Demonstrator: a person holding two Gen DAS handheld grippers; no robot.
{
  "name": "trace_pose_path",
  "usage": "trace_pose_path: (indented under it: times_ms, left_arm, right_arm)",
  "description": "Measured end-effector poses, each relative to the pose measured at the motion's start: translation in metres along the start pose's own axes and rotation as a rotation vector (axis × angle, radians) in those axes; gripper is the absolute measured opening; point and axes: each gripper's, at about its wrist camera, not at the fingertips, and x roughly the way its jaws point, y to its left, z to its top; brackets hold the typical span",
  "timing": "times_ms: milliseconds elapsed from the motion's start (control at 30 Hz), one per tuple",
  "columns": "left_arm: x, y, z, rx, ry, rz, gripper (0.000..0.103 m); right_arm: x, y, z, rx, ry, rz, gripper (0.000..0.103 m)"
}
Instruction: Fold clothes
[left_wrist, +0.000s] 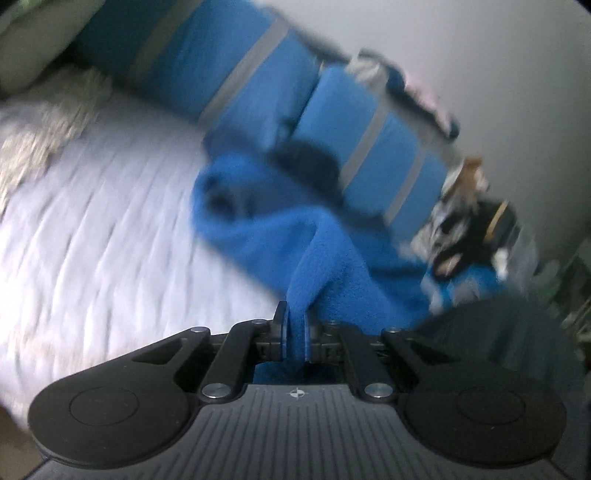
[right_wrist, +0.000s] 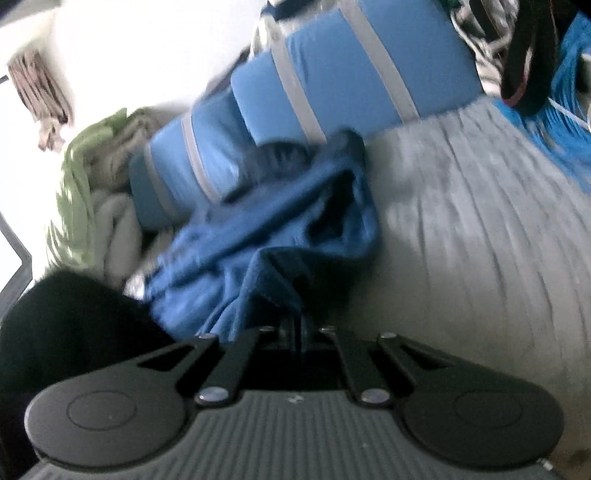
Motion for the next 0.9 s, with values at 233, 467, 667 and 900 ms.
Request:
trace_pose_path:
  times_ms: [233,467,667,900]
  left_arm:
    - [0.012,-0.007,0.056,-0.037,-0.131,0.002,0.008]
    - [0.016,-0.005,0.080,-0.063,-0.155,0.036,0.008]
    - [0.037,0.003,0.095,-0.058,-0.147,0.082,0.008]
    - [0.083,0.026,0.097,-0.070,-0.072,0.185,0.008]
  right_arm:
    - [0.025,0.026,0.073,-0.056,-0.102,-0.087,0.002]
    - [0.042,0.031,0.109,-0.043,-0.135,-0.166,0.002]
    - [0.064,0.028,0.123,-0.051,-0.113,-0.227,0.002]
    - [0.108,0.012,0.123,-0.026,-0.049,-0.297,0.002]
